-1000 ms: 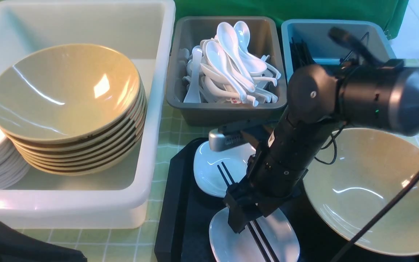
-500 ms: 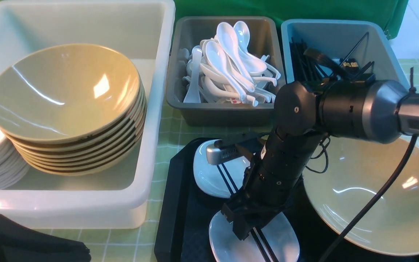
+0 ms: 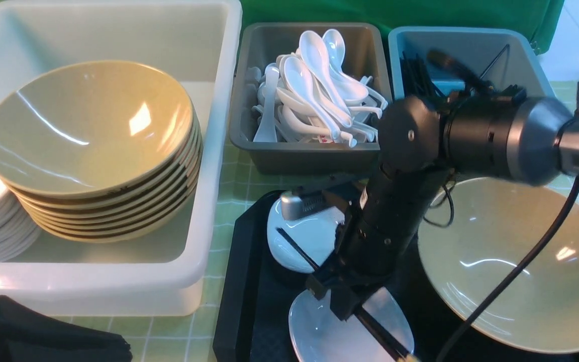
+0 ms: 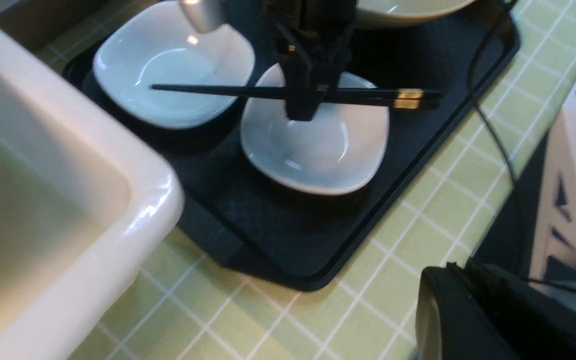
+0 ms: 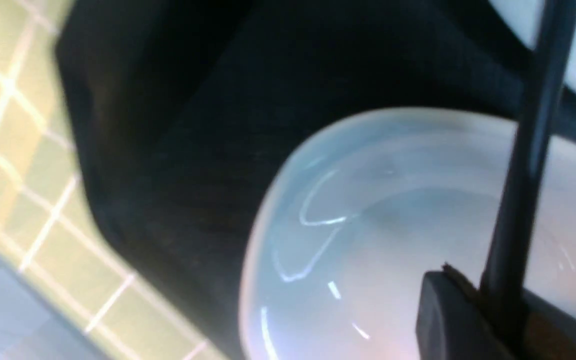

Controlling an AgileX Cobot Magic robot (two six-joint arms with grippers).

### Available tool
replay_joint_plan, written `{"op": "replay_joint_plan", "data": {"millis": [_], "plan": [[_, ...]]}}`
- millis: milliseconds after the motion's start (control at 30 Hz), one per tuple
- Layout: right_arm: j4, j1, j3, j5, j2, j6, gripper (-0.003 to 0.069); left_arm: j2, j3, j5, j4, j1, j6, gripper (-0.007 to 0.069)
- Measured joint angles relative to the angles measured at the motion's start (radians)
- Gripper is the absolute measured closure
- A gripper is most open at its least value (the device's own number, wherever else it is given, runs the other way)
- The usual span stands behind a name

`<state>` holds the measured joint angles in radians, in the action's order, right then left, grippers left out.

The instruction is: On green table put chopsticks spoon bowls plates into blue grey white boxes.

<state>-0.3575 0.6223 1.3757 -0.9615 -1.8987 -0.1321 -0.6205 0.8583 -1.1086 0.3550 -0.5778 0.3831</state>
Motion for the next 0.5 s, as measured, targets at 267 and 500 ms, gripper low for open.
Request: {"op": "replay_joint_plan", "data": {"millis": [267,500], "plan": [[-0.004,-0.034,0.141,-0.137,0.001,-0.006,0.0601,0.000,0.000,0.071,0.038,0.000,0.000,0.0625],[-0.156,-0.174,0.204,-0.195,0.001,-0.051,0.0601,0.000,0.000,0.144,0.042,0.000,0.000,0.0625]]}}
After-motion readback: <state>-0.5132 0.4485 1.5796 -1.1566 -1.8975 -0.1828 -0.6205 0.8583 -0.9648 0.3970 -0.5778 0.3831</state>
